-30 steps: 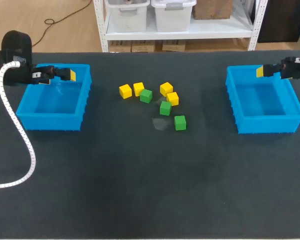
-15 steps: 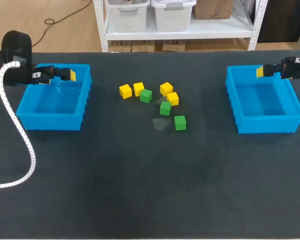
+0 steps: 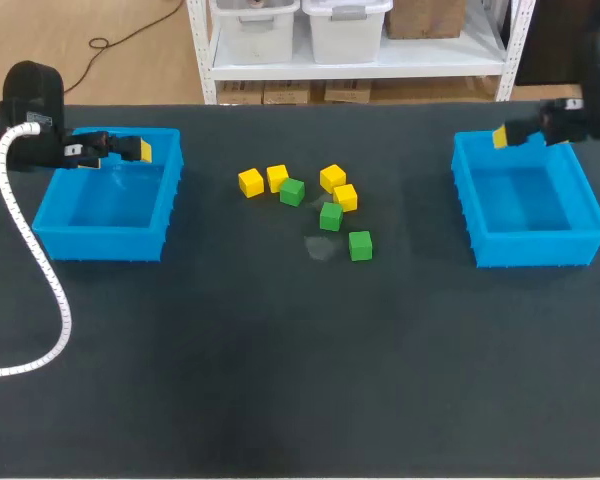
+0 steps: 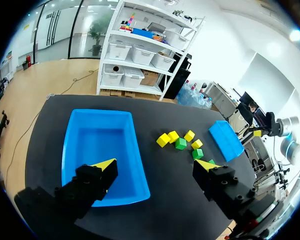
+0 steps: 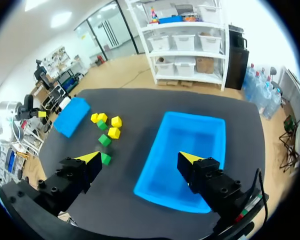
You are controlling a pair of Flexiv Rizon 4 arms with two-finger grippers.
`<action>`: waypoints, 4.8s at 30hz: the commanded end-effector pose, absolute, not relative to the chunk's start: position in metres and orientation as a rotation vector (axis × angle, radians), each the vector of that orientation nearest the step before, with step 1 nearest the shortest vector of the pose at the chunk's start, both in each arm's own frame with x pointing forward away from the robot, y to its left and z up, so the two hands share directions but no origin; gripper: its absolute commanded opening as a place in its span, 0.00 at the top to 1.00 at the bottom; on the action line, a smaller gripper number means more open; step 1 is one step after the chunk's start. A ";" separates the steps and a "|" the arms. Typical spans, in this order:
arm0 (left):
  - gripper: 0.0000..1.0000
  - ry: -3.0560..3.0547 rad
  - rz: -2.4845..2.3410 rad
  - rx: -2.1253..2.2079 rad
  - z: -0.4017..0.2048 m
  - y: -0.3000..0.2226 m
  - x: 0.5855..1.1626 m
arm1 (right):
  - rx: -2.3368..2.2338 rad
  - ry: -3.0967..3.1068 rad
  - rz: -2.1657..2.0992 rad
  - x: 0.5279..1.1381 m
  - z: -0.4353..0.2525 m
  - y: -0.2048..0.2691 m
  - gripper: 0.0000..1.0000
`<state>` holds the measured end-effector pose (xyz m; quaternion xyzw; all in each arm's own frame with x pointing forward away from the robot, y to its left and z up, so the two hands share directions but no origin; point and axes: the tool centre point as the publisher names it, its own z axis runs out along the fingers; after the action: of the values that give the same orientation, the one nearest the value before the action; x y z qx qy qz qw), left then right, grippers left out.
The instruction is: Put the green cubes in the right bin and the yellow cubes in the left bin.
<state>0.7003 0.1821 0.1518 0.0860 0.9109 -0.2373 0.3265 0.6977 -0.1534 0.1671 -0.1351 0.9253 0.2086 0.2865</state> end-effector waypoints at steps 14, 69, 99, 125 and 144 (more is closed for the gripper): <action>0.00 2.377 -0.633 0.230 0.150 0.184 0.700 | -0.541 2.714 0.267 0.677 0.127 -0.030 0.00; 0.00 2.377 -0.633 0.230 0.150 0.184 0.700 | -0.527 2.915 0.059 0.695 0.013 0.018 1.00; 0.00 2.377 -0.633 0.230 0.150 0.184 0.700 | 0.004 2.700 -0.172 0.702 0.110 -0.183 0.00; 0.00 2.377 -0.633 0.230 0.150 0.184 0.700 | -0.596 2.673 -0.011 0.705 0.115 0.037 0.00; 0.00 2.377 -0.633 0.230 0.150 0.184 0.700 | -0.120 2.926 0.010 0.702 0.032 0.094 0.00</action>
<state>0.7003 0.1821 0.1517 0.0859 0.9109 -0.2372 0.3265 0.6905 0.0916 0.0411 -0.0463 0.9904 -0.0019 0.1302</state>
